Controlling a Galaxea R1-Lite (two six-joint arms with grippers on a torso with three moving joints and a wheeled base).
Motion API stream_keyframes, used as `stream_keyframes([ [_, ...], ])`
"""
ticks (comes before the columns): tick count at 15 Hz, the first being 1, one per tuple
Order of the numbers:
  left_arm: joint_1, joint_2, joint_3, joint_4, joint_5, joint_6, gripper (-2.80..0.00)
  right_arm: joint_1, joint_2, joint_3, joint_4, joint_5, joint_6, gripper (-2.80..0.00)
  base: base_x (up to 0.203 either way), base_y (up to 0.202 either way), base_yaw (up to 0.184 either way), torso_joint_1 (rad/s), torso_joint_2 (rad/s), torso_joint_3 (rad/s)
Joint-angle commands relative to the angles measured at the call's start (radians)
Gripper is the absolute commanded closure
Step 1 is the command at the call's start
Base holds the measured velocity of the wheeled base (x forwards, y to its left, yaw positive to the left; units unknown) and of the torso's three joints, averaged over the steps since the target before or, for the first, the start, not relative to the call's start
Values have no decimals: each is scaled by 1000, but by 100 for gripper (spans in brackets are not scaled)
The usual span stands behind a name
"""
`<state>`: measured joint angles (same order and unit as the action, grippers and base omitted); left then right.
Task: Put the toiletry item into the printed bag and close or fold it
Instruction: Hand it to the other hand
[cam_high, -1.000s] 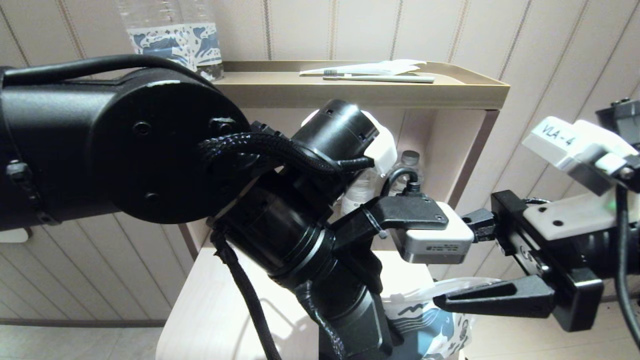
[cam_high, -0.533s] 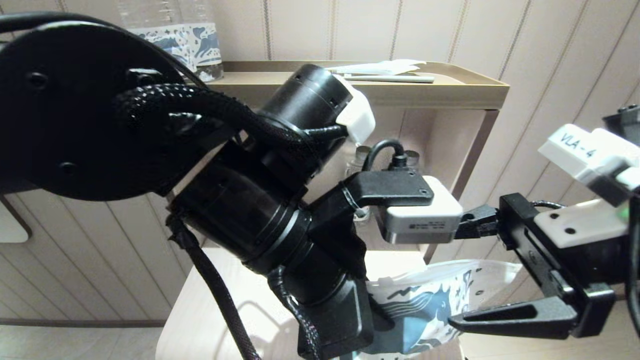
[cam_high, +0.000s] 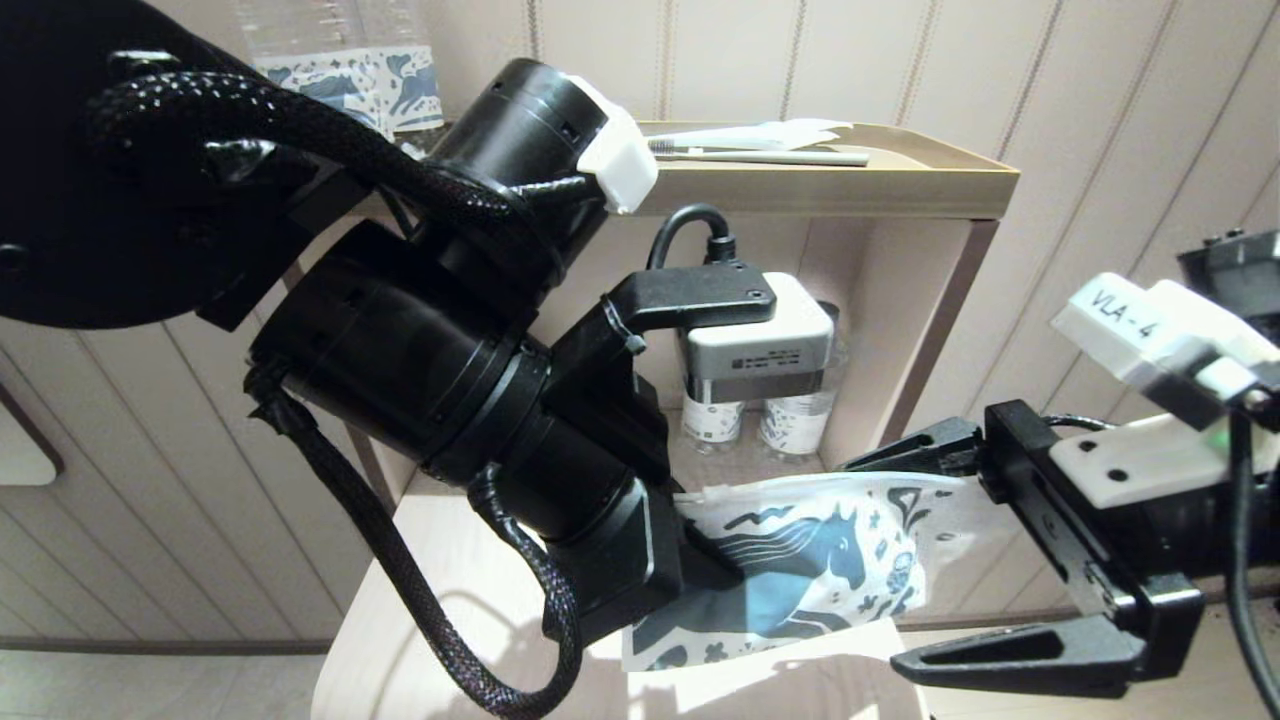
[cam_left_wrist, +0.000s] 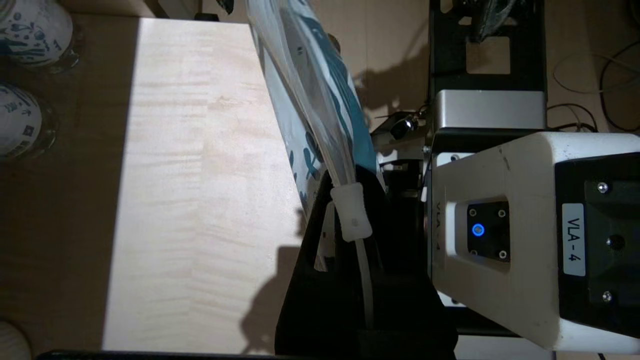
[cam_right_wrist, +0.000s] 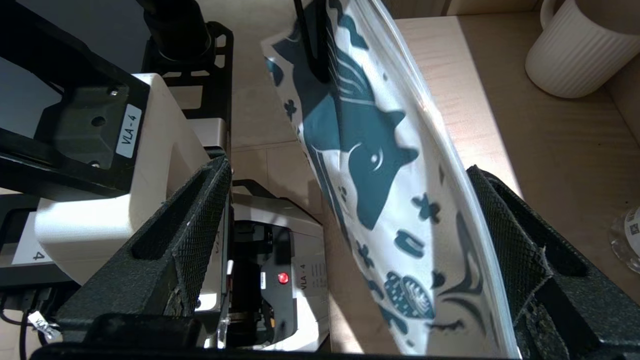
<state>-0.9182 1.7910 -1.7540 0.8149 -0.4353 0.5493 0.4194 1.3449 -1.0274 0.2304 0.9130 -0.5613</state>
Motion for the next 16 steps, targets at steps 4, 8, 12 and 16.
stream_keyframes([
  [4, 4, -12, -1, 3, -2, 9, 0, -19, 26, 1, -2, 4, -12, 0, 0, 0, 0, 0, 0, 0],
  [8, 3, -10, 10, 3, -2, 8, 0, -21, 19, 13, -3, 4, -24, 0, 0, 0, 0, 0, 0, 0],
  [12, 3, -2, 17, 4, -55, -3, 0, -24, 19, 6, -2, 7, -25, 0, 0, 0, 0, 0, 0, 0],
  [16, 17, -5, 63, -11, -110, -8, 0, -53, 25, 1, -5, 24, -24, 0, 0, 0, 0, 0, 0, 0],
])
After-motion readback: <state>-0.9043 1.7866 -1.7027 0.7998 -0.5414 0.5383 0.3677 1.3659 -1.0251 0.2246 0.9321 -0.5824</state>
